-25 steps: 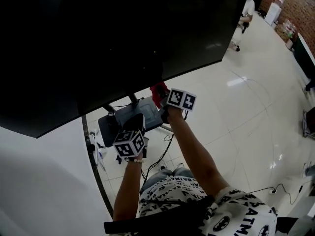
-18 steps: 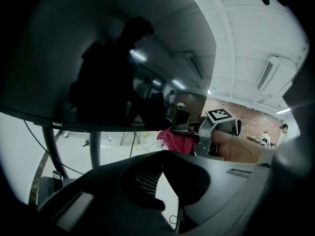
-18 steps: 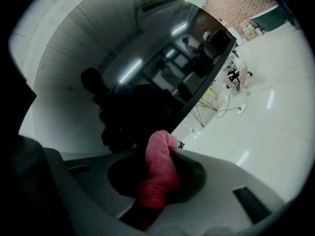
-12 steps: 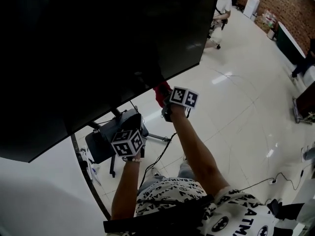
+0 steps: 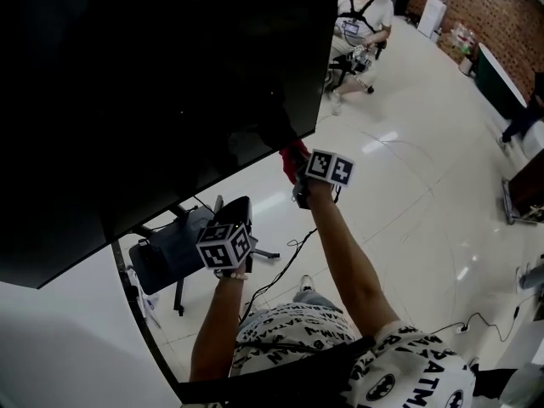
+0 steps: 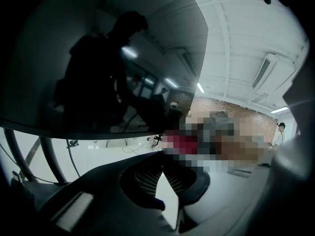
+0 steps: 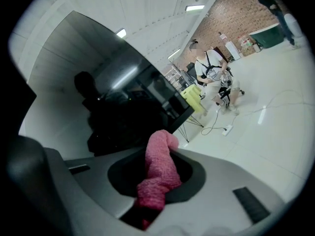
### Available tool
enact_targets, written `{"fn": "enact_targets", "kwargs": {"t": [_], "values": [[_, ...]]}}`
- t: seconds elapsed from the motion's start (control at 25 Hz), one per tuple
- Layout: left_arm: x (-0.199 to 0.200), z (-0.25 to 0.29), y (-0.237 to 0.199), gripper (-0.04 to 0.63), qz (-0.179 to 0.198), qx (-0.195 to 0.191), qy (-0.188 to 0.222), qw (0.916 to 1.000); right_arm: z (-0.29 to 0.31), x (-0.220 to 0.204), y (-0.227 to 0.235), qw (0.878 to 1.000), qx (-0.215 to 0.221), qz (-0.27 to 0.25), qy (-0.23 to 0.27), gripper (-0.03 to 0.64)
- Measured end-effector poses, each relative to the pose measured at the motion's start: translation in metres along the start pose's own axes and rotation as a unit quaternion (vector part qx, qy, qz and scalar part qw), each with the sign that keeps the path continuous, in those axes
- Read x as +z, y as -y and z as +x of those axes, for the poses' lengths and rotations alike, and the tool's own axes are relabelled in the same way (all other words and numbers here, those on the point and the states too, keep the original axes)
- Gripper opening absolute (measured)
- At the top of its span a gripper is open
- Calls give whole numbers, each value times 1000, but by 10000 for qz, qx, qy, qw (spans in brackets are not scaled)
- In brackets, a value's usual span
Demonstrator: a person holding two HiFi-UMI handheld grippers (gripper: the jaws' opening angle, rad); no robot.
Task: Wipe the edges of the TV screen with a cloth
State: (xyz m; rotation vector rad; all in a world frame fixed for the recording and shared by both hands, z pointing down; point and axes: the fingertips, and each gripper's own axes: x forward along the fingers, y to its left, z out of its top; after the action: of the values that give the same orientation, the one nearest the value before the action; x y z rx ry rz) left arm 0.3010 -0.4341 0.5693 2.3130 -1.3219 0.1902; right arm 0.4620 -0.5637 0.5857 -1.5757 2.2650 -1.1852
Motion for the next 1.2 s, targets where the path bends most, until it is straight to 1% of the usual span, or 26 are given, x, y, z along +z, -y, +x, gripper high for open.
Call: {"fn": "enact_targets", "kwargs": {"t": [0.16, 0.24, 0.36, 0.44, 0.6, 0.8, 0.88, 1.04, 1.2], "values": [[4, 27, 21, 2, 5, 1, -34, 10000, -9, 31, 28, 9998, -18, -209, 24, 74], [7, 38, 30, 2, 6, -9, -21, 10000, -11, 42, 36, 9989, -56, -472, 3, 74], [7, 50, 36, 2, -8, -22, 15, 10000, -11, 52, 44, 9937, -137, -1114, -12, 74], [4, 53, 38, 0, -48, 13, 26, 10000, -11, 55, 48, 9856, -134, -1677, -146, 75], [2, 56, 42, 0, -90, 90, 43, 9999, -16, 67, 49, 9592, -125, -2797, -405, 75], [11, 60, 54, 0, -2, 33, 102, 9999, -20, 82, 19, 9196, 122, -3902, -439, 75], [17, 61, 61, 0, 95, -23, 129, 9999, -23, 89, 12, 9061, 174, -4203, -441, 75], [30, 60, 73, 2, 183, -196, 194, 9995, -27, 103, 3, 8834, 277, -4650, -506, 75], [57, 61, 85, 1, 359, -368, 336, 9981, -36, 128, -19, 8485, 361, -5263, -420, 75]]}}
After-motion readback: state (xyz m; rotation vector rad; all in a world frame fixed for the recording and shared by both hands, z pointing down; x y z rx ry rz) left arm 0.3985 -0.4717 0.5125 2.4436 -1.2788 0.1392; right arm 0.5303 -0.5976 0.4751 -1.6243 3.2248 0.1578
